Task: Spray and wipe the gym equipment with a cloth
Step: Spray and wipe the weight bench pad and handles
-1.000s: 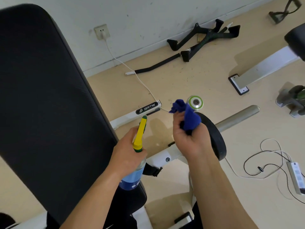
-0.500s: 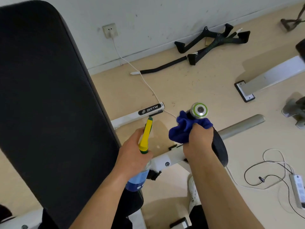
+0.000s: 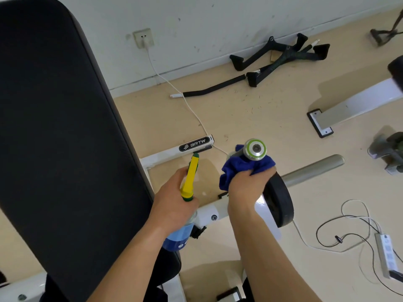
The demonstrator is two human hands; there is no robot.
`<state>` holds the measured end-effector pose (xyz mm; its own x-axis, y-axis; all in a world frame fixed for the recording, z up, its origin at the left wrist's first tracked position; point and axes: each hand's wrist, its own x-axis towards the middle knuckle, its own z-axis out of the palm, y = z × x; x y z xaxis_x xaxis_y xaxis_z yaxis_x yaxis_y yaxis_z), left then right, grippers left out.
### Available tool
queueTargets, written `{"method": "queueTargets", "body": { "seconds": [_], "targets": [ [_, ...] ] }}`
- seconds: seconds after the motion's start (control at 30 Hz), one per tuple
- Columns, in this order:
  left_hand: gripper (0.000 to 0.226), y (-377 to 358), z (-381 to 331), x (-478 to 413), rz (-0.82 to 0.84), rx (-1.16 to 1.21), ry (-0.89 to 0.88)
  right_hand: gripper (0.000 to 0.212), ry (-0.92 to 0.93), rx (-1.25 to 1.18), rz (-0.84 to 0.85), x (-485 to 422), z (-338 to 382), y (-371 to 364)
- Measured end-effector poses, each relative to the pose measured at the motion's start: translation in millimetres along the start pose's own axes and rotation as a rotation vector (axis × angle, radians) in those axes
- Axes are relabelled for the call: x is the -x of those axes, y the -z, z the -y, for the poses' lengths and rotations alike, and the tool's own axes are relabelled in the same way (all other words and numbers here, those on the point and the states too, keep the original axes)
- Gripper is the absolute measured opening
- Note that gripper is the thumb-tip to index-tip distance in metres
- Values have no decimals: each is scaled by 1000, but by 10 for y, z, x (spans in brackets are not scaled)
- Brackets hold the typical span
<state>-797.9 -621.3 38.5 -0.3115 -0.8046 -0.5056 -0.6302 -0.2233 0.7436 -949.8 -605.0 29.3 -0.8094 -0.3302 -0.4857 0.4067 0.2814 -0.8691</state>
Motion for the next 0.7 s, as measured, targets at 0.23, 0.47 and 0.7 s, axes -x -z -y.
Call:
{"method": "queueTargets", "body": {
  "seconds": [0.23, 0.47, 0.7],
  "targets": [
    [54, -65, 12, 8, 25, -4, -27, 17, -17, -165, 108, -347, 356, 501],
    [54, -145, -30, 16, 37, -24, -29, 23, 117, 380, 670, -727, 411, 249],
    [52, -171, -12, 45, 35, 25, -13, 20, -139, 170, 645, -776, 412, 382]
  ]
}}
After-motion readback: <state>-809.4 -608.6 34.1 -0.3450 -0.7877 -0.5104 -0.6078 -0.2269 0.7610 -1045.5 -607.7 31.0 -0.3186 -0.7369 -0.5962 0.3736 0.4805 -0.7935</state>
